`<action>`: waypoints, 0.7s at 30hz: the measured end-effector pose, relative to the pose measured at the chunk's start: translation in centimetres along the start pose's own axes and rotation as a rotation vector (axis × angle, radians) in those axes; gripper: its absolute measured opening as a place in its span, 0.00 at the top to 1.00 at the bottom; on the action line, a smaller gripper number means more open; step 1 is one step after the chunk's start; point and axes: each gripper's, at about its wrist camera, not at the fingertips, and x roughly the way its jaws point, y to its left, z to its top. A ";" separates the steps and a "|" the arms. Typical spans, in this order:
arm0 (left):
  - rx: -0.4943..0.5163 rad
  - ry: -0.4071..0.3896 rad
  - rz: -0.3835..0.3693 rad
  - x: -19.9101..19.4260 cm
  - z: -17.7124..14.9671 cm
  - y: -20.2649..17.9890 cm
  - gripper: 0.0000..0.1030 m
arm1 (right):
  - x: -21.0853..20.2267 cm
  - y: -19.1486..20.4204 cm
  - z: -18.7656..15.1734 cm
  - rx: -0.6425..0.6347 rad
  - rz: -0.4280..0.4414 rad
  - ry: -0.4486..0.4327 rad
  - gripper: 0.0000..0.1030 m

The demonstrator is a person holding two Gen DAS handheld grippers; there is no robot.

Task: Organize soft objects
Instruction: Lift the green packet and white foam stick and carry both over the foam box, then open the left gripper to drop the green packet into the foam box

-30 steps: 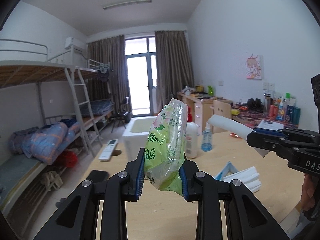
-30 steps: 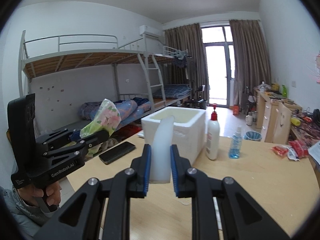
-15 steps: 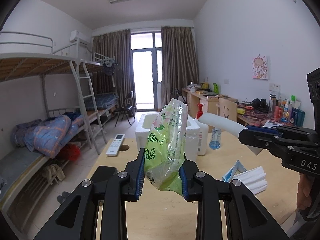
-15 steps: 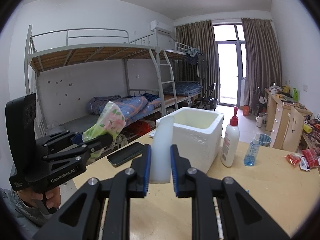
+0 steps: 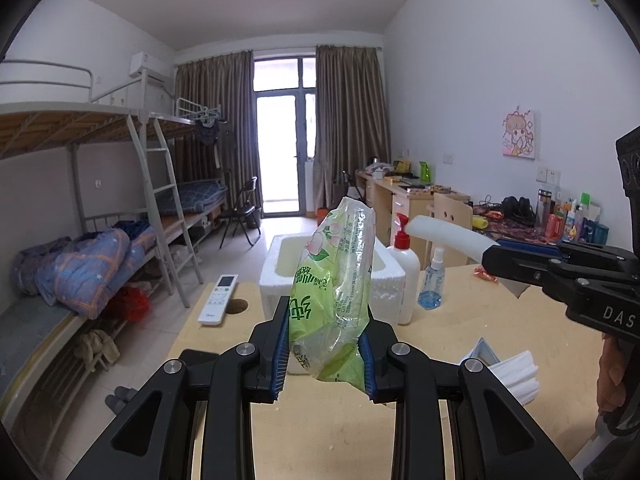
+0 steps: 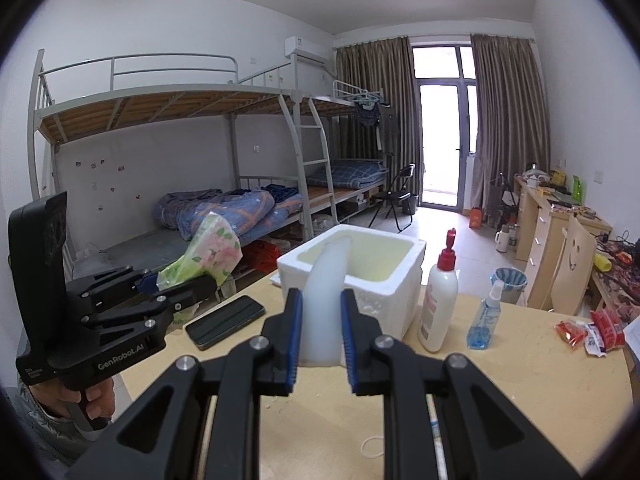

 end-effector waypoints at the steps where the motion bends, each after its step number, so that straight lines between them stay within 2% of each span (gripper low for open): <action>1: 0.001 0.002 -0.002 0.3 0.3 0.0 0.70 | 0.2 0.0 0.2 0.000 -0.001 0.002 0.78; 21: 0.039 0.023 -0.013 6.3 3.7 0.6 0.70 | 5.3 -1.8 3.3 -0.027 -0.039 0.041 0.78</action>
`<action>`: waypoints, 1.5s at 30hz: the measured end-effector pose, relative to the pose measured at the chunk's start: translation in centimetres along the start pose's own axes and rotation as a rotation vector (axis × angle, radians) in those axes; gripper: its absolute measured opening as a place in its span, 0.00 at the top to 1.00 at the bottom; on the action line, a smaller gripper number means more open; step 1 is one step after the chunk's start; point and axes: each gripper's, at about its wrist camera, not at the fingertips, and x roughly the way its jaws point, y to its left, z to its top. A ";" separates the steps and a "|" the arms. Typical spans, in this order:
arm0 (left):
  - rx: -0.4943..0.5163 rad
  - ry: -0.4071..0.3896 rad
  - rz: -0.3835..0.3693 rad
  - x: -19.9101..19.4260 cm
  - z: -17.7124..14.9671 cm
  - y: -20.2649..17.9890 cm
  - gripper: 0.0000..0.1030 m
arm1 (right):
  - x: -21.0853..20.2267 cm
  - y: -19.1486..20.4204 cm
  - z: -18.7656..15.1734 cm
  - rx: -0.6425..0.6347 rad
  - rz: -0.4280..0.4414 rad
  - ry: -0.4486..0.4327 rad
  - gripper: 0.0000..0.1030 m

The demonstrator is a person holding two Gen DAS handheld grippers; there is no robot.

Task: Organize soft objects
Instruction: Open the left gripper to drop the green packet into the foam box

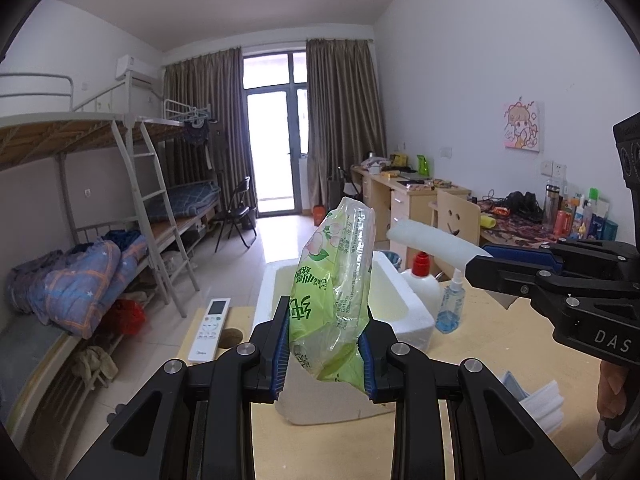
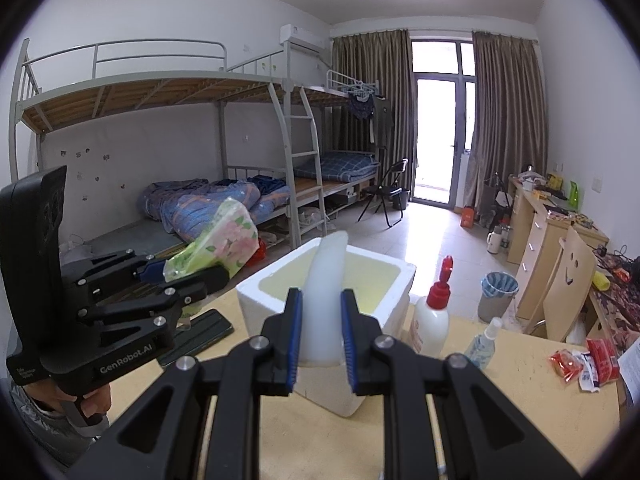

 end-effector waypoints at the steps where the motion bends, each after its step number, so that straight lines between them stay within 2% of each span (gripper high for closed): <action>1: 0.003 0.001 0.007 0.4 0.1 0.1 0.70 | 0.4 -0.1 0.1 0.000 -0.002 0.002 0.78; 19: 0.012 0.046 0.016 5.9 1.5 1.8 0.70 | 5.8 -0.9 1.5 0.029 -0.001 0.047 0.78; 32: 0.022 0.063 0.003 8.2 1.9 2.2 0.70 | 6.7 -1.1 1.8 0.025 -0.009 0.069 0.78; 38: 0.042 0.091 -0.048 9.7 1.8 1.5 0.70 | 6.3 -1.6 2.2 0.039 -0.038 0.059 0.78; 41: 0.047 0.092 -0.058 10.1 1.9 1.3 0.58 | 6.1 -1.7 2.3 0.044 -0.049 0.056 0.78; 43: 0.051 0.089 -0.058 10.1 1.8 1.3 0.41 | 6.0 -1.5 2.4 0.043 -0.053 0.054 0.78; 44: 0.057 0.089 -0.047 10.1 1.8 1.3 0.29 | 6.0 -1.4 2.4 0.043 -0.053 0.053 0.78; 45: 0.059 0.086 -0.042 10.0 1.8 1.2 0.23 | 6.0 -1.4 2.4 0.043 -0.054 0.052 0.78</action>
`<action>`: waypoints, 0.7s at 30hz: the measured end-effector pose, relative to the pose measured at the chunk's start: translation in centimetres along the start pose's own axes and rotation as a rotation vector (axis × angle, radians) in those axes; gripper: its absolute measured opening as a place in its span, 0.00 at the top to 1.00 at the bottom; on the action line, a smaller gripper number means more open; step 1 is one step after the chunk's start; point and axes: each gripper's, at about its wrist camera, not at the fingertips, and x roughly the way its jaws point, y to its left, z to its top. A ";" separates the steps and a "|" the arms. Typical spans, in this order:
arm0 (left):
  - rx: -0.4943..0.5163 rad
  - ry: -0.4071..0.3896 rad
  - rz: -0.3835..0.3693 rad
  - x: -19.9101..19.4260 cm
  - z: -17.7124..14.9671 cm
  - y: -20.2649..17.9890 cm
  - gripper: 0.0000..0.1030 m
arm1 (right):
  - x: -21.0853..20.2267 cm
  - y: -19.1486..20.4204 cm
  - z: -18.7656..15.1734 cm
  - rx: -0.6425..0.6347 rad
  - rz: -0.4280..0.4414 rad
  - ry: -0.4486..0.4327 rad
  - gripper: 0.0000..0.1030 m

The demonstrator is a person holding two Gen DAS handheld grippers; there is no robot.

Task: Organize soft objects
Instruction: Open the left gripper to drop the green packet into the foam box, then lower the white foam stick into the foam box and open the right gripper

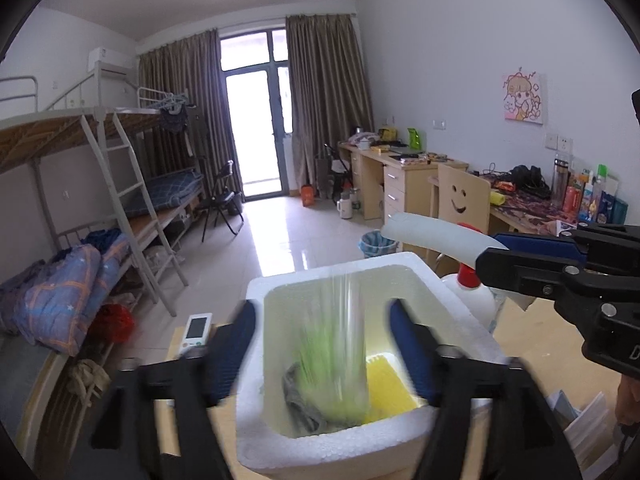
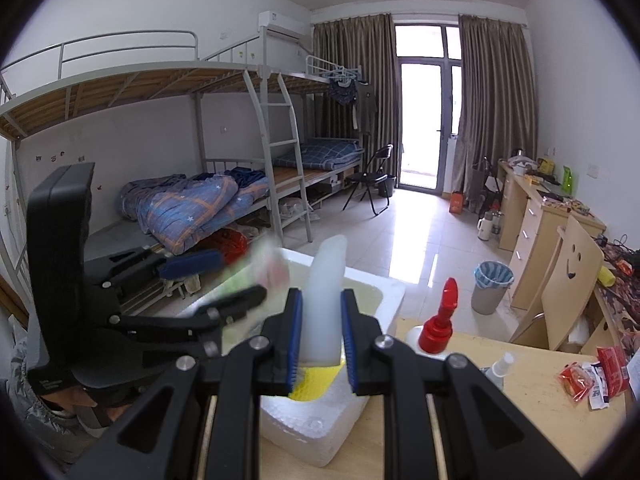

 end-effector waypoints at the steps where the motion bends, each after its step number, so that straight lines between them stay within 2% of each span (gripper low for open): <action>1: -0.003 -0.009 0.009 -0.1 0.0 0.0 0.21 | 0.0 0.0 0.0 0.000 -0.001 0.000 0.78; 3: -0.010 -0.019 0.020 -0.3 0.1 0.2 0.11 | 0.0 0.0 0.0 0.001 -0.001 0.000 0.78; 9: -0.042 -0.057 0.082 -1.5 0.3 1.4 0.01 | 0.2 0.3 0.1 -0.003 0.003 0.005 0.78; 21: -0.086 -0.084 0.181 -4.1 -0.3 3.7 0.01 | 1.7 1.2 0.2 -0.016 0.051 0.023 0.78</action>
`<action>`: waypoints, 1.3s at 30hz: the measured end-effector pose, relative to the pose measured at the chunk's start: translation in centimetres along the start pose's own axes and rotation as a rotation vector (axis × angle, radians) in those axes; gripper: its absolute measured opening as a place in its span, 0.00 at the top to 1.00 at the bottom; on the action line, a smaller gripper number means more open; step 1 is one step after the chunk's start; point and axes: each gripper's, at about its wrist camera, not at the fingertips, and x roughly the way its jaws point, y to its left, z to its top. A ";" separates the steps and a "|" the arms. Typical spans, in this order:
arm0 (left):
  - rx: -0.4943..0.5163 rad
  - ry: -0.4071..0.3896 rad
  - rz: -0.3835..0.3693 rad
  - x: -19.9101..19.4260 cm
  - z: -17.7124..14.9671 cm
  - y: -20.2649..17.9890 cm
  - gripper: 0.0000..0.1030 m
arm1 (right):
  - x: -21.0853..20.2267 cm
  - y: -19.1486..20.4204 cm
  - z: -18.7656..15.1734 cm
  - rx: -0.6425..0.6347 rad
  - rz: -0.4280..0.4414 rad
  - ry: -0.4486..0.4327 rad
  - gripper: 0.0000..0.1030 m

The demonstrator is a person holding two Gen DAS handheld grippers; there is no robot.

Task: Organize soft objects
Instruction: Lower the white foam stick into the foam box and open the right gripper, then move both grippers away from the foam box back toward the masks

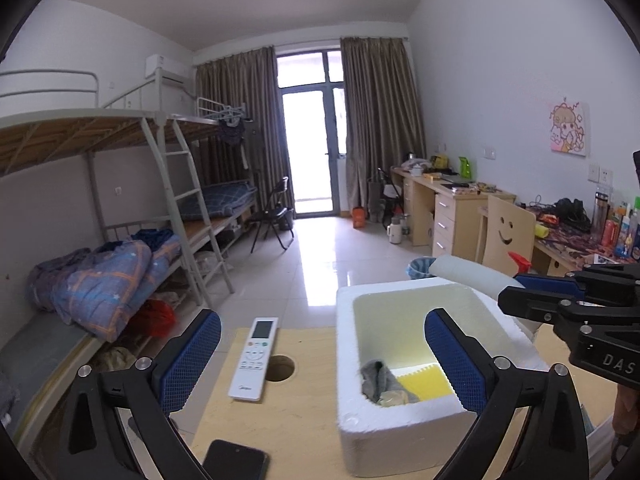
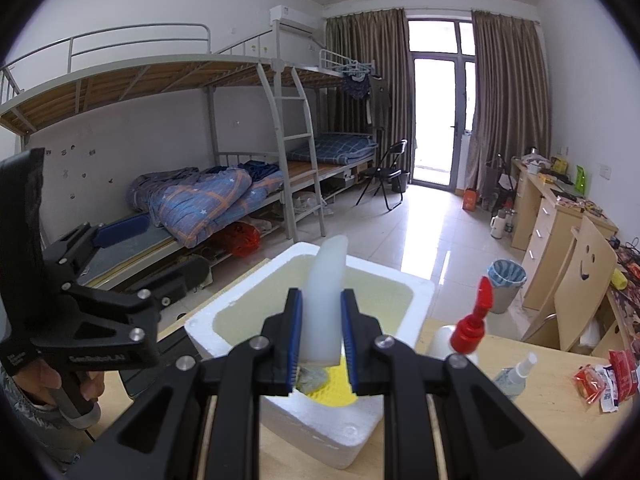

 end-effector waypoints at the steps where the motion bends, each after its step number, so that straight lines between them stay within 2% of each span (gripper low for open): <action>1: -0.001 -0.001 0.003 -0.2 0.0 0.2 0.01 | 0.2 0.1 0.1 0.000 0.007 0.002 0.78; 16: -0.007 -0.005 0.061 -1.3 -0.8 2.2 0.01 | 1.6 0.3 -0.4 -0.001 0.019 0.030 0.78; 18: -0.011 -0.005 0.062 -1.4 -0.8 2.3 0.01 | 1.9 0.1 -0.5 0.009 0.003 0.038 0.70; 20: -0.009 -0.006 0.062 -1.4 -0.8 2.3 0.01 | 1.9 -0.2 -0.3 0.028 0.006 0.037 0.51; 22: -0.011 -0.005 0.062 -1.4 -0.8 2.4 0.01 | 1.5 -0.4 -0.3 0.045 0.015 0.030 0.38; 33: -0.016 -0.007 0.040 -2.2 -0.5 2.2 0.01 | 0.0 -0.3 -0.2 0.044 -0.007 0.019 0.34; 36: -0.011 -0.017 0.038 -3.1 -0.4 1.8 0.01 | -1.0 -0.2 -0.3 0.045 -0.009 0.007 0.30; 39: -0.008 -0.020 0.029 -4.0 -0.4 1.5 0.01 | -2.1 0.2 -0.5 0.040 -0.020 -0.010 0.18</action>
